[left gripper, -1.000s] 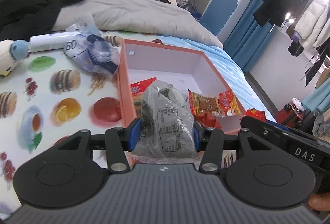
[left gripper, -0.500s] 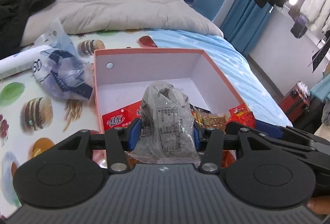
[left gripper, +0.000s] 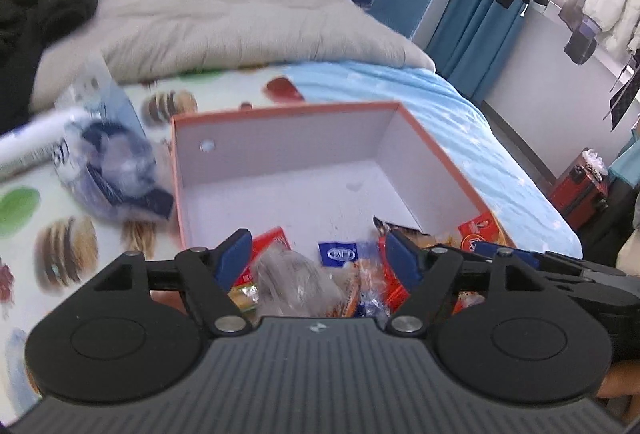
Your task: Organize snacks
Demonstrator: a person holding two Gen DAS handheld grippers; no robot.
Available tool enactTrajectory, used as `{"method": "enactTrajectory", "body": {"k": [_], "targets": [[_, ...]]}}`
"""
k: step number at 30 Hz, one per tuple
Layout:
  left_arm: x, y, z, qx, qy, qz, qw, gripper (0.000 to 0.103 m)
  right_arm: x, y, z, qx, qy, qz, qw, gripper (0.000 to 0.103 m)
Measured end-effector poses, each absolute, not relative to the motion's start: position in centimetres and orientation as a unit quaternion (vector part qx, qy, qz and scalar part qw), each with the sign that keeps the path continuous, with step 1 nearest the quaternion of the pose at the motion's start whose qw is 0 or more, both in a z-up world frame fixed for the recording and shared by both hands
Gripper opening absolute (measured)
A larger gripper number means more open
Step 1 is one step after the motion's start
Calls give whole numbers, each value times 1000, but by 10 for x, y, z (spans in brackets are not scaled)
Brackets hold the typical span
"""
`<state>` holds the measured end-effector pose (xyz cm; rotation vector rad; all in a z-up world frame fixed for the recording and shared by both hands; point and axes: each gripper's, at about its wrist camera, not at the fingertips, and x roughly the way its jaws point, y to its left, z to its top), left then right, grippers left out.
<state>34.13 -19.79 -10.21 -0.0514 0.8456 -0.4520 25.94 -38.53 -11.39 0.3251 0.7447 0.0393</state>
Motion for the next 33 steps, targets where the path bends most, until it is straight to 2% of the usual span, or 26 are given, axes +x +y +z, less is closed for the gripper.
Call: {"method": "enactTrajectory", "body": {"k": [6, 21, 33], "targets": [[319, -195, -71, -27, 385, -224, 895, 78, 242, -393, -94, 155, 340, 3, 928, 70], [199, -164, 11, -14, 314, -235, 920, 79, 152, -368, -25, 150, 259, 0, 954, 70], [113, -131, 45, -21, 279, -238, 930, 79, 85, -347, 10, 132, 211, -5, 969, 70]]}}
